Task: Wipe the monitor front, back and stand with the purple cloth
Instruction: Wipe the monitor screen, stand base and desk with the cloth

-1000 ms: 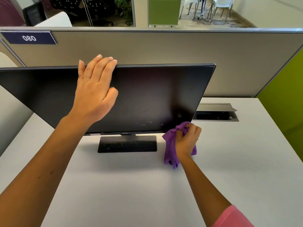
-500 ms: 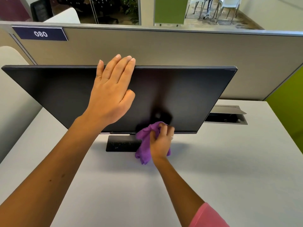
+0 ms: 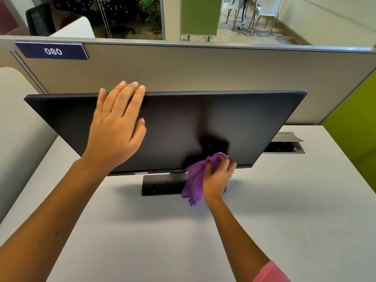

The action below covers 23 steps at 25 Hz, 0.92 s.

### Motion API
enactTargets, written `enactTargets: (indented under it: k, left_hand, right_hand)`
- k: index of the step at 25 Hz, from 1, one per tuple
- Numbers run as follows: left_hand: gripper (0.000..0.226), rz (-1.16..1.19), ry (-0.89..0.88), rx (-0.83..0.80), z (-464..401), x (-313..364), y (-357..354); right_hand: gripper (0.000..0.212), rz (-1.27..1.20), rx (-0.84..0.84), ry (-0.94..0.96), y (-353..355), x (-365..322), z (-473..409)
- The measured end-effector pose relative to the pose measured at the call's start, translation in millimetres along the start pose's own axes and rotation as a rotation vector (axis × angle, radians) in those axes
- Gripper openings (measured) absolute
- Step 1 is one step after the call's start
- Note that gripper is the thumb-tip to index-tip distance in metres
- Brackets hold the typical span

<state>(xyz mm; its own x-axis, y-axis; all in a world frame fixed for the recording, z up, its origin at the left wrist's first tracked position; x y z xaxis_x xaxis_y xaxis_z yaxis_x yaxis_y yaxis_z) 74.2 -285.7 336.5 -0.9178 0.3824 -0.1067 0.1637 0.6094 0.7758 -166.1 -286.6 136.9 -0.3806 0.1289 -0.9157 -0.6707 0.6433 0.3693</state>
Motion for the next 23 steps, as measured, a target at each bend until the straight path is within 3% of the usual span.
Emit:
enactTargets:
  k: [3, 6, 9, 17, 20, 23]
  left_hand:
    - [0.054, -0.026, 0.054, 0.053, 19.7, -29.5, 5.6]
    - [0.053, -0.040, 0.113, 0.089, 36.2, -52.8, 9.8]
    - [0.054, -0.045, 0.122, 0.102, 42.3, -63.0, 10.1]
    - [0.057, -0.062, 0.145, 0.125, 44.4, -63.2, 4.5]
    - [0.059, -0.060, 0.118, 0.124, 44.8, -65.3, 6.1]
    - [0.060, -0.057, 0.116, 0.125, 44.8, -65.4, 5.4]
  right_hand:
    - [0.027, -0.116, 0.142, -0.126, 18.1, -6.9, -14.2]
    - [0.024, -0.150, 0.164, -0.153, 11.7, -15.3, -7.6]
    - [0.027, -0.005, 0.107, -0.029, -15.6, -26.7, 18.9]
    - [0.025, 0.314, -0.245, 0.137, -108.1, -32.8, 104.6]
    - [0.023, 0.276, -0.262, 0.111, -103.3, -28.4, 100.0]
    - [0.020, 0.242, -0.136, 0.051, -77.4, -15.1, 73.9]
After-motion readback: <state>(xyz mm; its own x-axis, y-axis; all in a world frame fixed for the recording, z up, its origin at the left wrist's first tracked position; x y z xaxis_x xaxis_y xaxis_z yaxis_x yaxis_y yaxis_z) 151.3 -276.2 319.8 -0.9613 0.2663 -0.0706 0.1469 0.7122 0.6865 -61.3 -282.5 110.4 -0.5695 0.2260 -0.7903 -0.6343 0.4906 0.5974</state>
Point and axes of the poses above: each hand's wrist, its own z-axis away from the middle knuckle, its own y-axis out of the back of the hand, x = y × z, the point moved 5 cm from there along -z, towards the middle knuckle, and after that the axes turned 6 degrees about -y, right-handed, at the moved point
